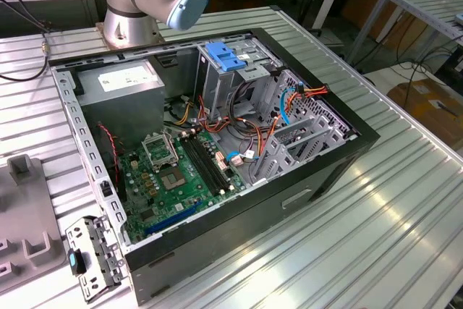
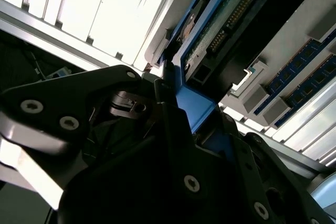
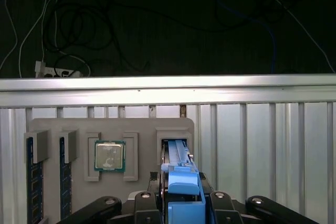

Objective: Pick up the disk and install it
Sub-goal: 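Pick up the disk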

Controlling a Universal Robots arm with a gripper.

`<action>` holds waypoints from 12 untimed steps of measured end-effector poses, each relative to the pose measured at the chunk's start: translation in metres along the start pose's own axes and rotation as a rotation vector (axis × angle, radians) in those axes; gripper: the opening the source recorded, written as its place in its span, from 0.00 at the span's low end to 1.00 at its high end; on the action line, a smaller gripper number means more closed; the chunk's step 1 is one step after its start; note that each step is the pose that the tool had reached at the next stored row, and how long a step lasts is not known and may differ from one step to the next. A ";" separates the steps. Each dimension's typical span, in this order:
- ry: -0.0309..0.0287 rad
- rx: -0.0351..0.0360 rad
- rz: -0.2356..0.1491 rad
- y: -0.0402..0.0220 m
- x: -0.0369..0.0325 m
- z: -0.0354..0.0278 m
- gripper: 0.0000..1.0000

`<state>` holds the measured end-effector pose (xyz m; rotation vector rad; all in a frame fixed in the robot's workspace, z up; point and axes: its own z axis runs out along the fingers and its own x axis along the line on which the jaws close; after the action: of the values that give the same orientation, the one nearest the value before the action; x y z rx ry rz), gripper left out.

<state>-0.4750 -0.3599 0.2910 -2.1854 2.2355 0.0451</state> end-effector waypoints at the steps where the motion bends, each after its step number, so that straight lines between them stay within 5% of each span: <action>1: 0.0000 0.0000 -0.001 0.0000 0.0000 0.0000 0.37; 12: 0.0000 0.0000 -0.001 0.0000 0.0000 0.0000 0.37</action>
<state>-0.4750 -0.3599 0.2910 -2.1869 2.2340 0.0451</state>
